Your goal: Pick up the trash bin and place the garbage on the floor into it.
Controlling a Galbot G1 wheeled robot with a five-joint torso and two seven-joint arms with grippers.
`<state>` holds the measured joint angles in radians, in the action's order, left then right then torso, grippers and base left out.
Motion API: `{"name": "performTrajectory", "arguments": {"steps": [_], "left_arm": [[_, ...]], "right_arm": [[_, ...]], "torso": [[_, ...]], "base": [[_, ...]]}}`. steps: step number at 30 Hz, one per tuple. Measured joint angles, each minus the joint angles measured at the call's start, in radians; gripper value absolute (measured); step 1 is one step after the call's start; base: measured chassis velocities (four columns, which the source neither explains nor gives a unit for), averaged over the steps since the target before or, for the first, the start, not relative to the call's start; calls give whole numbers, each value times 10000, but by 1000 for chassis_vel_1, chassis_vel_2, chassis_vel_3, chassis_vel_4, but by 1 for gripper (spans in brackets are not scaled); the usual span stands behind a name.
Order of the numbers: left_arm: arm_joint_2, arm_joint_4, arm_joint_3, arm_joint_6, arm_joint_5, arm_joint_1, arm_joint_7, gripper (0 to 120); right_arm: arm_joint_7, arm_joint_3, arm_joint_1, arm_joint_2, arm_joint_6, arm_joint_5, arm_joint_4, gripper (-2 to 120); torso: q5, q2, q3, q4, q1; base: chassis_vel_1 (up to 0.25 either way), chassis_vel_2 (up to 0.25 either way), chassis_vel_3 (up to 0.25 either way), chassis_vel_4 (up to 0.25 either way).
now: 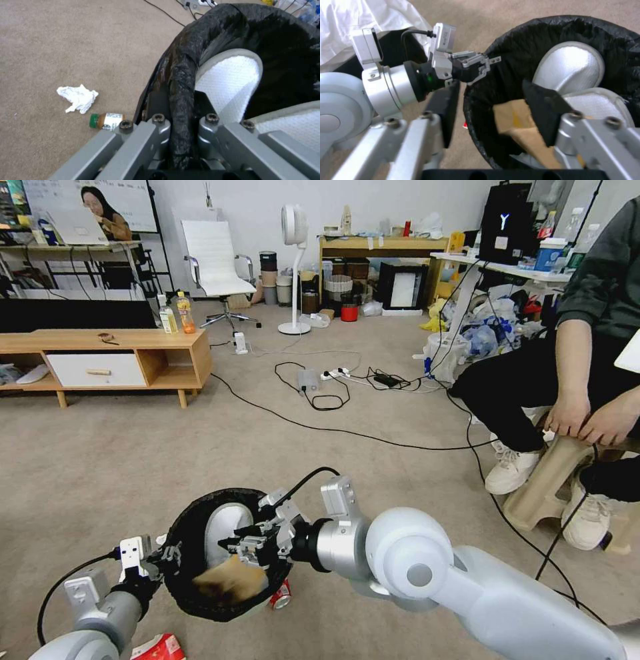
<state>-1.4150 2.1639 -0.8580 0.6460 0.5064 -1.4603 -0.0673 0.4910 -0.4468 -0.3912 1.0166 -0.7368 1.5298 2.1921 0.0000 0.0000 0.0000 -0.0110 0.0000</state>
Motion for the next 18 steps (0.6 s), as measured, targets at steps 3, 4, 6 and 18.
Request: {"name": "performTrajectory", "arguments": {"steps": [3,4,6,18], "left_arm": [[-10,-7,0,0,-2,0,2,4],[-26,-8,0,0,-2,-9,2,4],[-36,-8,1,-1,-2,-15,1,4],[-17,-3,-65,-5,39,-6,2,4]], "right_arm": [[65,-18,-2,8,3,124,3,65],[123,-36,-7,21,4,206,11,71],[134,-43,-14,31,4,219,15,78],[-451,1494,215,65,11,-711,351,100]], "torso": [[0,0,0,0,0],[0,0,0,0,0],[0,0,0,0,0],[0,0,1,1,0]], "base": [[0,0,0,0],[0,0,0,0],[0,0,0,0],[0,0,0,0]]}}
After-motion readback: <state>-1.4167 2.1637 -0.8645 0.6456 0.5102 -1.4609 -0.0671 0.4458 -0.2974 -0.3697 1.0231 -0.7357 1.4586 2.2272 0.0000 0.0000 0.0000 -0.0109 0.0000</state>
